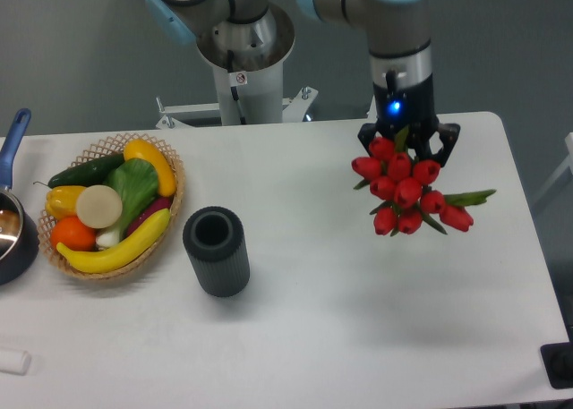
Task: Place the flowers on the table
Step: 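Swing the held tulips down and lay them flat on the table, then open the gripper to release the tulips on the table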
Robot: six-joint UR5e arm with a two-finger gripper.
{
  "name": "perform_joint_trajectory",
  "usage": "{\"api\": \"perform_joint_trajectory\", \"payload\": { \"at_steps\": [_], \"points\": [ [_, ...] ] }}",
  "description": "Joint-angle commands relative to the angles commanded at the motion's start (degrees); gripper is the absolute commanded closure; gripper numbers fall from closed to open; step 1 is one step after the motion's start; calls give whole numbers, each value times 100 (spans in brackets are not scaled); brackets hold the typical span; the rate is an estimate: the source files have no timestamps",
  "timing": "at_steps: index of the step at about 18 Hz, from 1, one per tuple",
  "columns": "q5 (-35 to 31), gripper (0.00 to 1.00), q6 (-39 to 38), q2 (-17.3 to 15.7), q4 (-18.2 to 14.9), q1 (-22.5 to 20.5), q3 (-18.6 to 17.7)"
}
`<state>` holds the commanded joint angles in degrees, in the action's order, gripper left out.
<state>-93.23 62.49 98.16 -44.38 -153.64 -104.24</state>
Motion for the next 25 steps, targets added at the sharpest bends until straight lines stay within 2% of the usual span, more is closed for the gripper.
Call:
{"api": "perform_joint_trajectory", "payload": {
  "at_steps": [3,9,11,18,20,23,24,25],
  "points": [
    [-387,55,53,360,0,158,61],
    [-1442,55,44,1195,-35,747,369],
    [-1496,55,35,1406,-35,844,474],
    [-1469,55,35,1925,-18,897,474],
    [-1478,55,-8,2135,-9,906,623],
    [-1487,55,-17,2207,0,950,659],
    [-1487,53,-17,2216,0,950,668],
    [-1478,41,-9,2207,0,950,659]
  ]
}}
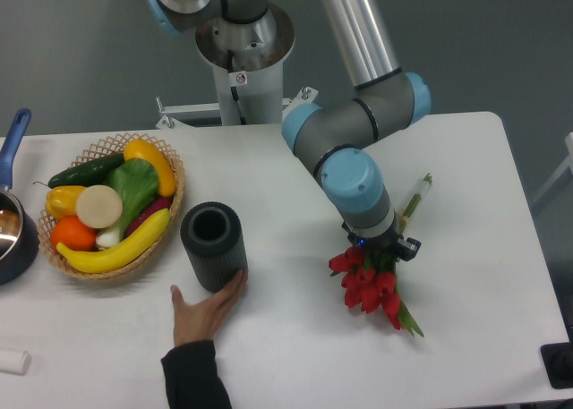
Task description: Place the flowers on the table
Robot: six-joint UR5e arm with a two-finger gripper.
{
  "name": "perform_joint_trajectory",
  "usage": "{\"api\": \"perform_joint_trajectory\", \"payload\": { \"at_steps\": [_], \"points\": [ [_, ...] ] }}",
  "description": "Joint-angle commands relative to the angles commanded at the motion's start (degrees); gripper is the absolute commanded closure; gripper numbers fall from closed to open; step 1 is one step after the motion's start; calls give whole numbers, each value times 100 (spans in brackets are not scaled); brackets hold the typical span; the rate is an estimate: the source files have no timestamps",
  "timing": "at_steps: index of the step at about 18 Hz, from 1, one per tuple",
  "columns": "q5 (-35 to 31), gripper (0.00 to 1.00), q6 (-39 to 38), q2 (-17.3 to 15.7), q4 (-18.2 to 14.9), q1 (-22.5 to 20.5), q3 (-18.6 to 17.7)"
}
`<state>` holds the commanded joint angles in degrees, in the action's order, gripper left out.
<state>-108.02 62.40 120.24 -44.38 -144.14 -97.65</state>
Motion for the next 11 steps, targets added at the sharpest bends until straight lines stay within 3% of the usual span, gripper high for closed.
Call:
{"api": "perform_joint_trajectory", "payload": {
  "at_steps": [3,6,11],
  "points": [
    [35,3,44,-44,17,0,9],
    [-8,0,9,-184,18,35,-52],
    [52,0,-9,-764,-35,53,-9]
  ]
}}
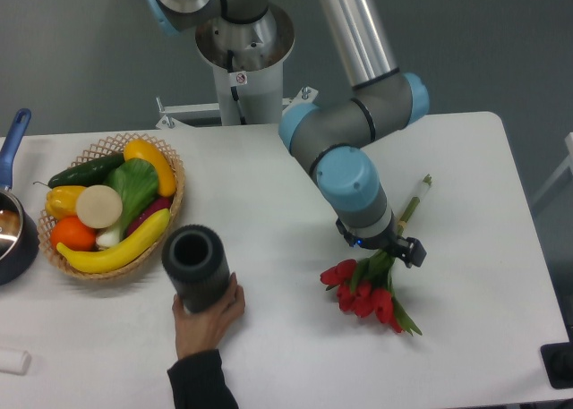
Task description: Place the flowers on the table
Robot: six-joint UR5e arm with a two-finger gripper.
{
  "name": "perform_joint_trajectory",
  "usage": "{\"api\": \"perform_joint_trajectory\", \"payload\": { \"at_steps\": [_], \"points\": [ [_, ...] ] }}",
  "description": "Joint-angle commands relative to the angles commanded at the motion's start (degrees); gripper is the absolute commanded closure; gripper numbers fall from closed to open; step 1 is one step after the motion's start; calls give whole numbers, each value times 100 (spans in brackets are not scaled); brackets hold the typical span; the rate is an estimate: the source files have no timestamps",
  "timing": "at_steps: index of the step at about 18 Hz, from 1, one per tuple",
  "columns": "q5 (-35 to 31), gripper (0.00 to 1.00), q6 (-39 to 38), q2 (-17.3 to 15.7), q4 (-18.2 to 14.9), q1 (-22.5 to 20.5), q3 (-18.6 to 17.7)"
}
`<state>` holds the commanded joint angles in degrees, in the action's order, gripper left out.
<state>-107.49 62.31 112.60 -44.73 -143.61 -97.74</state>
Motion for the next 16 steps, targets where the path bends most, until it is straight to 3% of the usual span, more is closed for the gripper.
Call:
{"api": "perform_joint_trajectory", "payload": {
  "at_steps": [1,3,5,7,9,11,13,16],
  "points": [
    [61,0,26,-184,-18,-52,18],
    [298,0,79,-440,-385,-227,149],
    [693,0,420,-668,-1104,-526,482],
    [984,0,1052,-713,-2140,-930,1052],
    [1370,0,1405,-827,-2679,-1264,1414],
    [1835,0,1834,-1072,-2987,-1589,1512],
    [2477,0,2774,-1389,-3373,-2169,1503],
    [2628,0,3793,-1618,-3884,-2811,1424]
  ]
}}
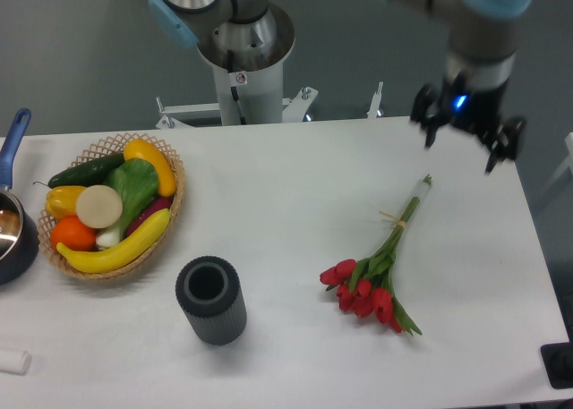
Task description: Place the flowers on the table
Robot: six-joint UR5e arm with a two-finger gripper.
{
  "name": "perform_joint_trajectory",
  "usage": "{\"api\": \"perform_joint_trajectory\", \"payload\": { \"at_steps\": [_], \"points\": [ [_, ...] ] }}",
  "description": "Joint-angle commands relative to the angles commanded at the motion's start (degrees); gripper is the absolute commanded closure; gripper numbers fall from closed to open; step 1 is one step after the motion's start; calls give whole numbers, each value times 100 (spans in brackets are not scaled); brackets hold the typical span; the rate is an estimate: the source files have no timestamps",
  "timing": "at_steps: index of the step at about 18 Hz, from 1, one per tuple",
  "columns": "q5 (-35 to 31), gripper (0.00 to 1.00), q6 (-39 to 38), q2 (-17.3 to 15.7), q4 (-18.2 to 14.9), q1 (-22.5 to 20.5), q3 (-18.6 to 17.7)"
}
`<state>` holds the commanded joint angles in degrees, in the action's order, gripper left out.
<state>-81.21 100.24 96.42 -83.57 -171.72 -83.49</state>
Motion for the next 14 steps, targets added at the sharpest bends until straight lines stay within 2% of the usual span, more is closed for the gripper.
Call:
{"api": "perform_joint_trajectory", "payload": {
  "at_steps": [1,3,5,14],
  "points": [
    [-9,0,578,-44,-140,-202,-44],
    [-35,0,961,-184,-229,-292,-70],
    [-53,0,962,-299,-203,-248,-175],
    [26,0,909,-308,-150,-204,-194]
  ]
}}
